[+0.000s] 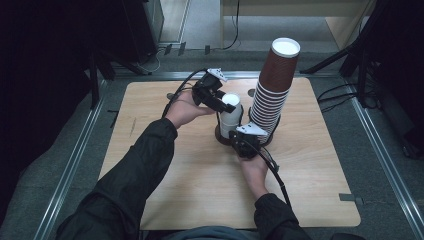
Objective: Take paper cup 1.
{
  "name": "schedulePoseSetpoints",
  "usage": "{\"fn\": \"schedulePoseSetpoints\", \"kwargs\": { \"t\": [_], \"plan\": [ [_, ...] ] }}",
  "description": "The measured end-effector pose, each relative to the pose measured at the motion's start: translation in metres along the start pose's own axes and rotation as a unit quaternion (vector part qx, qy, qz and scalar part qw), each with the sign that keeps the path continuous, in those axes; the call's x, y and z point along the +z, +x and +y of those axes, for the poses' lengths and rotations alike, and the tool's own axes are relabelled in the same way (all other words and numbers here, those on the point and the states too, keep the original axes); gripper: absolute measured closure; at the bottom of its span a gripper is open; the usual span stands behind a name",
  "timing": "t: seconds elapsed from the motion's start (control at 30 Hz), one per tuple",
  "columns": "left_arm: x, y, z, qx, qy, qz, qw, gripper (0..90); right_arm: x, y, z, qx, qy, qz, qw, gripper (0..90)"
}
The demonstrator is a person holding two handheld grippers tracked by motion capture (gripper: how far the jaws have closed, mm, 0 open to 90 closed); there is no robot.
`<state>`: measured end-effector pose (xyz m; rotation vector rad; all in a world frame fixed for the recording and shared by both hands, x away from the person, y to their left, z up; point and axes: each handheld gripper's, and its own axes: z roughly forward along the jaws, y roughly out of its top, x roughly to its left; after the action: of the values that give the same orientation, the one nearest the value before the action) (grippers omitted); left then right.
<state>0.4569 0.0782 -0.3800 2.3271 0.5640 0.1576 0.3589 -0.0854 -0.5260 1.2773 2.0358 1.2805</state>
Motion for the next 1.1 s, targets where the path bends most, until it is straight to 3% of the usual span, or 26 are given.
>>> {"fn": "schedulePoseSetpoints", "kwargs": {
  "t": [0.43, 0.7, 0.87, 1.03, 1.1],
  "plan": [
    [-0.033, -0.007, 0.019, 0.009, -0.013, 0.009, 0.9998, 35.5, -0.003, 0.000, 0.001, 0.002, 0.003, 0.008, 1.0000, 89.4],
    [-0.059, -0.012, 0.022, 0.011, -0.024, 0.013, 0.9996, 35.5, -0.014, 0.005, 0.003, -0.024, 0.012, 0.023, 0.9994, 90.0],
    [-0.078, -0.020, 0.020, 0.013, -0.034, -0.007, 0.9993, 35.5, -0.031, 0.007, 0.011, -0.020, 0.003, 0.051, 0.9985, 90.0],
    [-0.090, -0.031, 0.014, 0.030, -0.032, -0.001, 0.9990, 35.4, -0.047, 0.010, 0.019, -0.045, 0.002, 0.072, 0.9964, 89.7],
    [-0.093, -0.038, 0.006, 0.037, -0.030, 0.000, 0.9989, 35.4, -0.060, 0.007, 0.024, -0.049, 0.004, 0.102, 0.9936, 87.0]
  ]
}}
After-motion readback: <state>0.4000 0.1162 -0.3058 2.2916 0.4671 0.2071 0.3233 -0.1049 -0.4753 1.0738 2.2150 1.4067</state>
